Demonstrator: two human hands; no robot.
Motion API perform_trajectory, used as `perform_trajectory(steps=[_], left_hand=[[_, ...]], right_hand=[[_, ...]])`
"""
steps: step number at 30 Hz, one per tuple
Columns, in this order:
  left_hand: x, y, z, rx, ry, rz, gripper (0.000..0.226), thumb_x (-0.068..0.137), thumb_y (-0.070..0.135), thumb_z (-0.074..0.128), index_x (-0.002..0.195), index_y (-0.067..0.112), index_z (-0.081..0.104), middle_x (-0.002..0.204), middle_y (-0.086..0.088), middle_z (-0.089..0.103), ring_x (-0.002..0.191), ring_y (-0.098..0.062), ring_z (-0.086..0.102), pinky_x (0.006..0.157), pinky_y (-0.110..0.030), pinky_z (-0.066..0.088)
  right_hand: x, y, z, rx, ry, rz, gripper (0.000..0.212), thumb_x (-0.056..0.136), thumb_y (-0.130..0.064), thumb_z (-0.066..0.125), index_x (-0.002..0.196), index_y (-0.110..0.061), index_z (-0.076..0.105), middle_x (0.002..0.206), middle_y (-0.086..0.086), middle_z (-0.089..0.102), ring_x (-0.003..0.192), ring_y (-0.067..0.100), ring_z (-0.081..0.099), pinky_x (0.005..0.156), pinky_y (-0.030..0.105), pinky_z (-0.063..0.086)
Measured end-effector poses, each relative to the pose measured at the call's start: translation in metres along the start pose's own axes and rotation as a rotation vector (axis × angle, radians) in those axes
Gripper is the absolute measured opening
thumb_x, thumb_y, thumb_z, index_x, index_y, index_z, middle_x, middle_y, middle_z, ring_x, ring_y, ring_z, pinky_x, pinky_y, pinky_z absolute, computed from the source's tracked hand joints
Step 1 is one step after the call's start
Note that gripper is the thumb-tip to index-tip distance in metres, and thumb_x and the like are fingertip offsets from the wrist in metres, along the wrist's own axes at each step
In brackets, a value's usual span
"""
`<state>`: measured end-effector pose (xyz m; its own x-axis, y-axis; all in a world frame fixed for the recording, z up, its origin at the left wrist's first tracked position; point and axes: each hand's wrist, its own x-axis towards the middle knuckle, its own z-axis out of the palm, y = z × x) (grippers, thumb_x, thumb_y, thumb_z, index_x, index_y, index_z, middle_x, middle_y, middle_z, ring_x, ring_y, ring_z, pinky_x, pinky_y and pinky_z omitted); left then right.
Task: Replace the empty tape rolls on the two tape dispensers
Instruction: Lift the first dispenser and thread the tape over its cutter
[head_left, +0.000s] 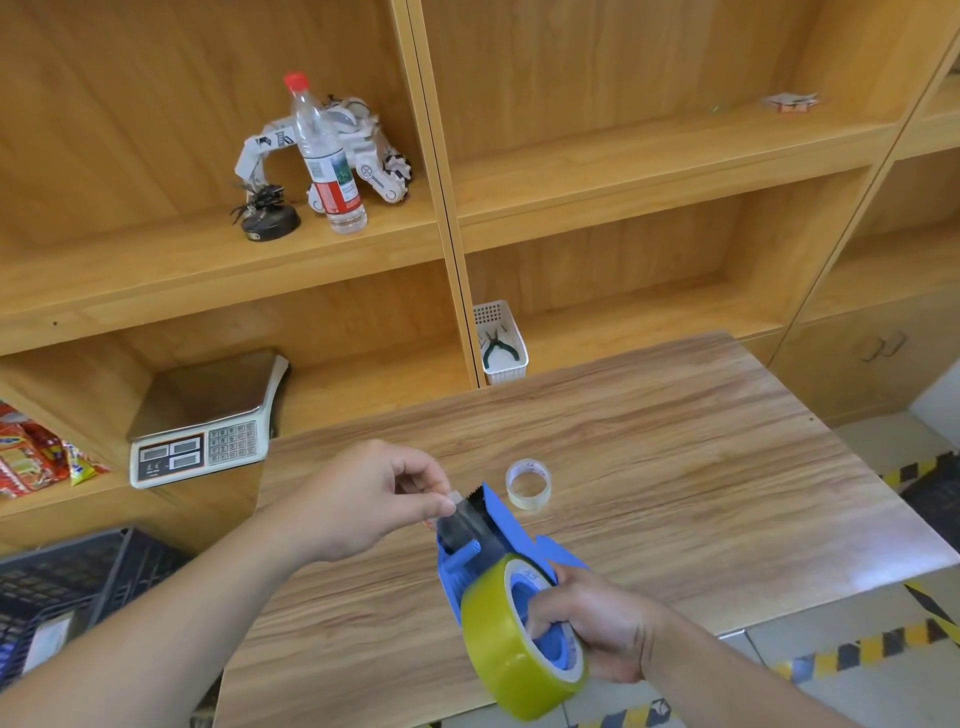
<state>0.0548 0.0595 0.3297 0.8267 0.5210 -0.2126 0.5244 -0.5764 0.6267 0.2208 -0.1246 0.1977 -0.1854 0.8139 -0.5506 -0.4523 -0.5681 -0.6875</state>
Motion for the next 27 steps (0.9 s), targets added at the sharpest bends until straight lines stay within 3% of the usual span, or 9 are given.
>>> perform_trajectory(steps=[2,5,8,13,18,22,25,27], left_hand=[[0.003,-0.003,-0.008,0.004,0.006,-0.002,0.008,0.088,0.032,0.080,0.082,0.027,0.079,0.076,0.015,0.077,0.070,-0.003,0.065,0.065,-0.014,0.047],[0.007,-0.010,-0.012,0.018,-0.016,-0.012,0.009,0.088,0.036,0.079,0.082,0.029,0.078,0.079,0.009,0.077,0.074,-0.013,0.065,0.071,-0.027,0.051],[0.012,-0.019,-0.004,-0.009,-0.023,-0.017,0.011,0.090,0.034,0.078,0.085,0.025,0.078,0.074,0.012,0.073,0.066,-0.001,0.058,0.066,-0.018,0.045],[0.020,-0.030,0.009,-0.098,-0.103,-0.024,0.014,0.095,0.036,0.071,0.085,0.026,0.072,0.068,0.021,0.063,0.062,0.002,0.051,0.063,-0.012,0.040],[0.022,-0.041,0.021,-0.205,-0.184,-0.071,0.014,0.100,0.036,0.063,0.090,0.028,0.067,0.081,0.016,0.062,0.075,-0.006,0.051,0.078,-0.026,0.044],[0.022,-0.049,0.032,-0.566,-0.282,-0.195,0.017,0.102,0.022,0.062,0.087,0.027,0.069,0.083,0.012,0.064,0.080,-0.009,0.054,0.084,-0.027,0.043],[0.021,-0.057,0.038,-0.875,-0.332,-0.339,0.006,0.084,0.017,0.067,0.089,0.020,0.068,0.083,0.006,0.063,0.078,-0.010,0.055,0.075,-0.023,0.044],[0.020,-0.065,0.039,-0.993,-0.419,-0.420,0.025,0.074,0.015,0.068,0.098,0.014,0.060,0.089,0.000,0.060,0.081,-0.014,0.054,0.078,-0.028,0.042]], right_hand=[[-0.001,0.002,-0.001,-0.009,0.009,-0.002,0.069,0.069,0.010,0.063,0.136,0.009,0.048,0.111,0.026,0.062,0.104,0.037,0.059,0.091,0.045,0.047],[-0.004,0.000,0.001,-0.054,-0.039,-0.041,0.056,0.074,0.011,0.057,0.129,0.017,0.046,0.110,0.028,0.053,0.102,0.040,0.050,0.091,0.046,0.041],[-0.005,-0.005,0.005,-0.116,-0.084,-0.048,0.042,0.075,0.009,0.055,0.114,0.022,0.049,0.106,0.027,0.051,0.099,0.040,0.048,0.090,0.045,0.040],[-0.002,-0.008,0.006,-0.186,-0.066,-0.008,0.048,0.070,0.003,0.061,0.115,0.017,0.056,0.105,0.022,0.062,0.097,0.034,0.060,0.088,0.041,0.045],[0.005,-0.006,0.005,-0.125,-0.073,0.008,0.038,0.069,0.005,0.061,0.106,0.002,0.069,0.101,0.021,0.065,0.095,0.034,0.063,0.087,0.041,0.047],[0.009,-0.003,0.008,-0.077,-0.089,0.020,0.029,0.069,0.009,0.056,0.086,-0.005,0.074,0.078,0.009,0.071,0.073,0.024,0.069,0.068,0.030,0.053],[0.015,-0.002,0.014,-0.100,-0.085,0.010,0.032,0.070,0.009,0.058,0.096,-0.001,0.075,0.089,0.015,0.071,0.084,0.032,0.068,0.079,0.036,0.053],[0.020,-0.002,0.018,-0.140,-0.094,0.010,0.037,0.068,0.008,0.060,0.103,0.004,0.073,0.097,0.019,0.070,0.092,0.035,0.066,0.085,0.040,0.051]])
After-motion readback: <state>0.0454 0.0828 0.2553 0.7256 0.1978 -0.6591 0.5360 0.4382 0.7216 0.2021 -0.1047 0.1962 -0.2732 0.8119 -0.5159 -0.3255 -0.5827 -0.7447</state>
